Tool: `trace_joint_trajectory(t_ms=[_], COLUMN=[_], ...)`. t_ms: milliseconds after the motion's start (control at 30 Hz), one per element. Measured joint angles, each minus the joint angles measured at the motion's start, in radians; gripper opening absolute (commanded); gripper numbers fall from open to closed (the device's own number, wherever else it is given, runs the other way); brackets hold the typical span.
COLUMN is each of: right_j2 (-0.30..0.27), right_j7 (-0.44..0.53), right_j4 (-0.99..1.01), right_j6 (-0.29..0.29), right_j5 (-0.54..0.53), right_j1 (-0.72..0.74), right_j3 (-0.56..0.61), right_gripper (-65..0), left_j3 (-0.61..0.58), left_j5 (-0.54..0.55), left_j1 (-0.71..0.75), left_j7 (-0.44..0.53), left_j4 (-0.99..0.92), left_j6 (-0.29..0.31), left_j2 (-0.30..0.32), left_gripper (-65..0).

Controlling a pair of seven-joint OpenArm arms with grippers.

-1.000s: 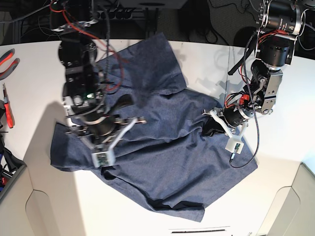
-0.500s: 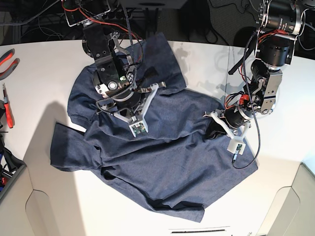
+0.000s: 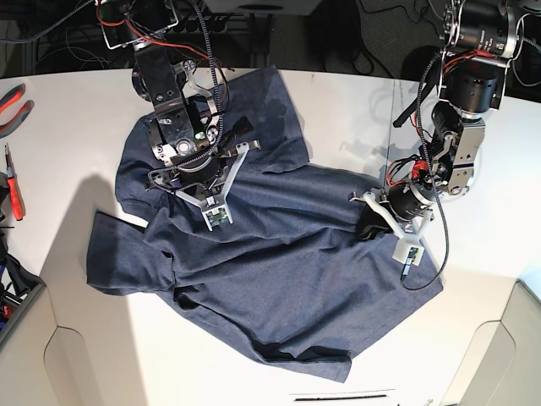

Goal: Layout the t-shirt on the table in an organized manner, then fold the t-shirt properly
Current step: 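Release the fabric with the left gripper and raise it off the shirt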

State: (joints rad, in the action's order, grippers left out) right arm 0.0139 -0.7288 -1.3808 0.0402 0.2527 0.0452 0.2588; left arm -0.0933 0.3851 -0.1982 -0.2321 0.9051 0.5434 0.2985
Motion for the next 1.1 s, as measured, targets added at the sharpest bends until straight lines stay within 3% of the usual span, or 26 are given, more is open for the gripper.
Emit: trace_joint_trajectory(t_ms=[133, 300, 433, 567, 767, 933, 1100], right_j2=[0.000, 0.000, 0.000, 0.000, 0.000, 0.000, 0.000], right_j7=[-0.014, -0.018, -0.017, -0.018, -0.017, -0.017, -0.017], right_j4=[0.000, 0.000, 0.000, 0.000, 0.000, 0.000, 0.000], right_j6=[-0.002, -0.003, -0.003, -0.004, -0.004, -0.004, -0.004], right_j5=[0.002, 0.003, 0.003, 0.003, 0.003, 0.003, 0.003], right_j1=[0.002, 0.002, 0.002, 0.002, 0.002, 0.002, 0.002], right_j3=[0.000, 0.000, 0.000, 0.000, 0.000, 0.000, 0.000], right_gripper=[-65.0, -65.0, -65.0, -65.0, -65.0, -65.0, -65.0], left_j3=[0.109, 0.251, 0.311, 0.328, 0.327, 0.328, 0.327], left_j5=[0.017, 0.065, 0.168, 0.211, 0.211, 0.165, 0.170], left_j1=[0.008, 0.005, 0.005, 0.006, 0.005, 0.004, 0.006], left_j7=[-0.095, -0.114, -0.161, -0.188, -0.190, -0.156, -0.156], left_j4=[0.062, 0.140, 0.144, 0.144, 0.132, 0.058, 0.001], left_j6=[0.018, 0.015, 0.011, -0.066, -0.074, -0.139, -0.135], left_j2=[0.003, 0.009, 0.035, 0.051, 0.049, 0.050, 0.048], left_gripper=[-43.0, -43.0, -43.0, -42.9, -42.1, -42.2, -41.0])
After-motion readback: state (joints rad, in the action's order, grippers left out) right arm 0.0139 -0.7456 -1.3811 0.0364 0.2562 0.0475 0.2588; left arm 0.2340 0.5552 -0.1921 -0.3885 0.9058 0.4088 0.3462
